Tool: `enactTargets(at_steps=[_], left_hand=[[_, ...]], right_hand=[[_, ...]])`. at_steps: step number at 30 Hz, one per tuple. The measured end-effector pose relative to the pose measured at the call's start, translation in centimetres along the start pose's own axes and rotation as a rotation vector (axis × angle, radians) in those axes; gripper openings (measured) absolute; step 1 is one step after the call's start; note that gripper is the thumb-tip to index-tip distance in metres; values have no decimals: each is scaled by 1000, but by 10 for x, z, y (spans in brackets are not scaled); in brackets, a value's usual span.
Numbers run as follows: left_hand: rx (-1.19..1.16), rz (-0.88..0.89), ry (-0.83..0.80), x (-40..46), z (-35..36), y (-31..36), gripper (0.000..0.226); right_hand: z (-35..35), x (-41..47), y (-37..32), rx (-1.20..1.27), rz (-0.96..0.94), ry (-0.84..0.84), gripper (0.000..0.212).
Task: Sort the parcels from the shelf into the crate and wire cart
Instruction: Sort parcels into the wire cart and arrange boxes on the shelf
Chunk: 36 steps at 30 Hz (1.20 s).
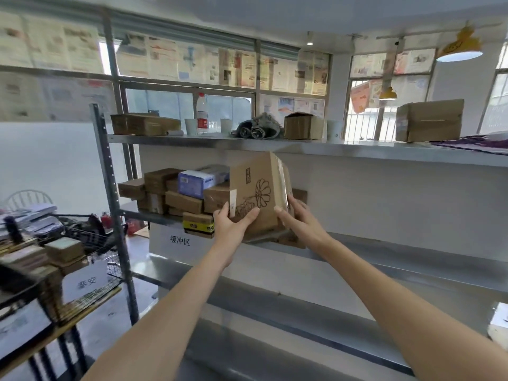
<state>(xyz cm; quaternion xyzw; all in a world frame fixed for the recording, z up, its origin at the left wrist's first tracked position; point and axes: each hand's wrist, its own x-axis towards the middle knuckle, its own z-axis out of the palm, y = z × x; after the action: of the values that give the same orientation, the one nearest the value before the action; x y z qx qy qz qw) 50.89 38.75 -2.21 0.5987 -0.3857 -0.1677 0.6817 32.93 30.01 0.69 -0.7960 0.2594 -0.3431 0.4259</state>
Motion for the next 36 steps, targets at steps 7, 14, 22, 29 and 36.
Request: enactTargets(at_steps=[7,14,22,29,36], left_hand=[[-306,-46,67,-7,-77,5,22],[-307,-100,34,-23,-151,13,30],[-168,-181,38,-46,-237,4,74],[-184,-131,91,-64,-292,1,95],[13,5,307,-51,-342,-20,72]], right_hand=[[69,6,-33,129,-55,-83,58],[129,5,-57,234,-10,-71,50],[200,8,-78,388,82,-118,39],[263,18,-85,420,96,-174,37],[330,47,-93,255,-38,-147,37]])
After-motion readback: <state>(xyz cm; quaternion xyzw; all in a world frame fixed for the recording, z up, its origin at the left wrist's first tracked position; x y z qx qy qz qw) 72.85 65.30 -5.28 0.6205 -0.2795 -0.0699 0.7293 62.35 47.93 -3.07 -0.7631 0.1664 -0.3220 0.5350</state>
